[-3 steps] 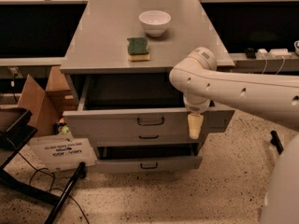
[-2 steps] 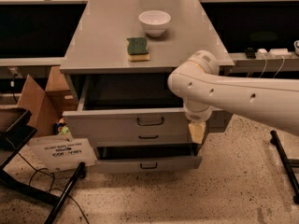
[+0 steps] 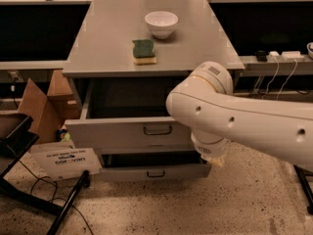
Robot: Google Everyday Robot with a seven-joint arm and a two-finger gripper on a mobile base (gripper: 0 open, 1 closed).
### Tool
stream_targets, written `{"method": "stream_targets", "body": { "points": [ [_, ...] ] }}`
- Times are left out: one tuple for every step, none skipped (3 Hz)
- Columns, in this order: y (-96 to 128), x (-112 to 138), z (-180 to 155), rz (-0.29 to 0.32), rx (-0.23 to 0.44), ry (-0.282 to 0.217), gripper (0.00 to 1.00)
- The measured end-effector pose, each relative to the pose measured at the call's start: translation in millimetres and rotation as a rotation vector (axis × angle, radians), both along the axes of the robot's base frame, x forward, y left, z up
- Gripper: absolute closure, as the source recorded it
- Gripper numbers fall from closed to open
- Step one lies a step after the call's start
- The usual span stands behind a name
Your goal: Open top drawer
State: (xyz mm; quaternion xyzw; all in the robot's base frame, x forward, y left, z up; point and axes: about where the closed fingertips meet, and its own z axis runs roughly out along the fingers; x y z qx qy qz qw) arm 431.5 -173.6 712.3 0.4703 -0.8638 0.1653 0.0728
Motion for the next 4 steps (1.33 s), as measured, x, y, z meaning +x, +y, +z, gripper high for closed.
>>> {"method": "stream_targets", "body": {
  "points": [
    [1,-3,3,-0.008,0.003,-0.006,0.69],
    [-4,15,10,0.039,0.023,-0.058,0.46],
    [-6,49,26,0.137,0.049,-0.124,0.23],
    [-7,90,35,0.232,0.088,-0.156,0.01]
  ]
}}
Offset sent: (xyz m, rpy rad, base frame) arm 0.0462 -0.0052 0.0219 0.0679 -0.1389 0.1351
